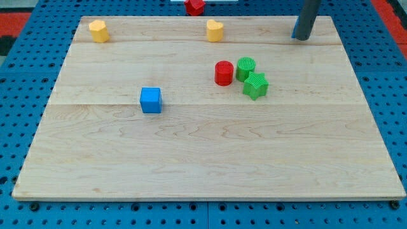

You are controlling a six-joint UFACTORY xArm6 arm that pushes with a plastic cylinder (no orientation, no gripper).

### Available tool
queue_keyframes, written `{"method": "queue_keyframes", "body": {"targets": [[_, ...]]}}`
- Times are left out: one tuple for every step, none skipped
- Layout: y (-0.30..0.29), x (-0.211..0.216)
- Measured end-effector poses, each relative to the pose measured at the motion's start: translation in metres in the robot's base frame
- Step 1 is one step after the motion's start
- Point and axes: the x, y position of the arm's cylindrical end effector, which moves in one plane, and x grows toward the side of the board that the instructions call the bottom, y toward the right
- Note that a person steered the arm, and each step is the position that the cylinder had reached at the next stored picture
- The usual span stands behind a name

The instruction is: Move red circle away from the green blocks

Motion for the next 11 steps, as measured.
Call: {"method": "queue_keyframes", "body": {"targets": [[-0.001, 0.0], [-0.005, 0.005], [-0.033, 0.046], [-0.052, 0.095], [-0.146, 0.111], [-0.227, 0.081], [-0.275, 0.092], [-0.254, 0.098], [-0.22, 0.113], [-0.238, 0.135], [-0.318, 0.112]]}}
